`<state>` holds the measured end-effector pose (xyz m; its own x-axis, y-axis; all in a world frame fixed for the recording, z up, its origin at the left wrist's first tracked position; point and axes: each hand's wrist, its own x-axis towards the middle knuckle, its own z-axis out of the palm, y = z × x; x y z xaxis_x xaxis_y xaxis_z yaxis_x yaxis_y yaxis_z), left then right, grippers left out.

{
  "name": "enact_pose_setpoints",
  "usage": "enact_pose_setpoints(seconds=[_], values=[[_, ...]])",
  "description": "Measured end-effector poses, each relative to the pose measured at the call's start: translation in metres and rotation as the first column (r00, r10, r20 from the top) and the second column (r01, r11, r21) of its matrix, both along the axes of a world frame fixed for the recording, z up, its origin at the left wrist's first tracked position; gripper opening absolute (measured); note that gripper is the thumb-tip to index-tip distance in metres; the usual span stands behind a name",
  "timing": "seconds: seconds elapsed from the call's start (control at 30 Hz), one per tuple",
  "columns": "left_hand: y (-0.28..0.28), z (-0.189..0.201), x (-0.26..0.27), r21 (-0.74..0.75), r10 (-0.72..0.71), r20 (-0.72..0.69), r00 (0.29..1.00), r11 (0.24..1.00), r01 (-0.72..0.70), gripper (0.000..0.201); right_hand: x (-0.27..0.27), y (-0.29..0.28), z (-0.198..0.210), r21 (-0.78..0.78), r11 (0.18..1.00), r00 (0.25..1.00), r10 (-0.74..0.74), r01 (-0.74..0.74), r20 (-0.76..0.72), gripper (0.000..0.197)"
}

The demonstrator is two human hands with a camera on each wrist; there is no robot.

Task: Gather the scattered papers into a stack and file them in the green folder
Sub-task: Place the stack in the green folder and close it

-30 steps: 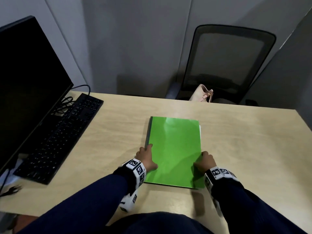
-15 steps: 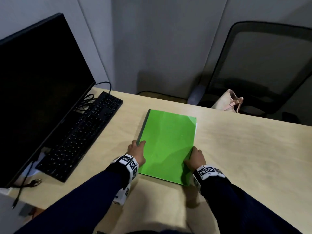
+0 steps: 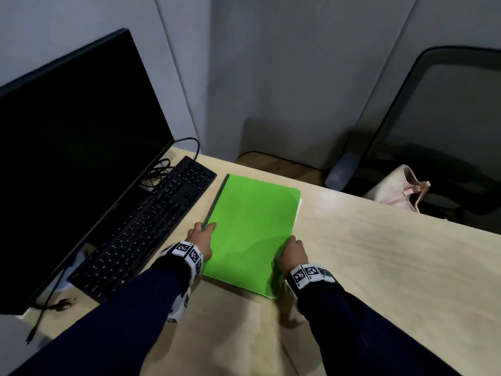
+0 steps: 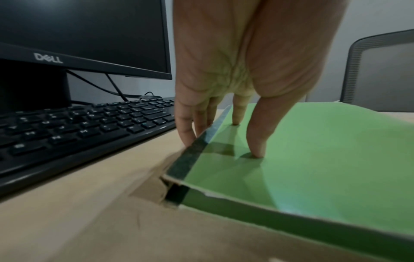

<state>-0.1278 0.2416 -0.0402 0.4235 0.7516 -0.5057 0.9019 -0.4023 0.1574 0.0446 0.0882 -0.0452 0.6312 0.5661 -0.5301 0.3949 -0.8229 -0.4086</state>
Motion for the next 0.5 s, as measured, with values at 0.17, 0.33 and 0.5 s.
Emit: enact_pose_setpoints(seconds=[0.17, 0.33, 0.5], values=[[0.005, -0.001, 0.002, 0.005, 0.008, 0.017, 1.000, 1.000, -0.008, 0.086, 0.000, 0.003, 0.001, 0.009, 1.000, 1.000, -0.001, 0.001, -0.009, 0.049], [0.005, 0.005, 0.000, 0.011, -0.015, -0.014, 1.000, 1.000, 0.015, 0.086, -0.001, 0.000, 0.004, 0.007, 1.000, 0.998, 0.008, -0.007, -0.063, 0.051], [0.003, 0.012, -0.002, 0.010, -0.032, -0.058, 0.998, 0.999, 0.033, 0.088, -0.005, -0.008, 0.009, 0.022, 1.000, 0.995, 0.009, -0.007, -0.096, 0.060]])
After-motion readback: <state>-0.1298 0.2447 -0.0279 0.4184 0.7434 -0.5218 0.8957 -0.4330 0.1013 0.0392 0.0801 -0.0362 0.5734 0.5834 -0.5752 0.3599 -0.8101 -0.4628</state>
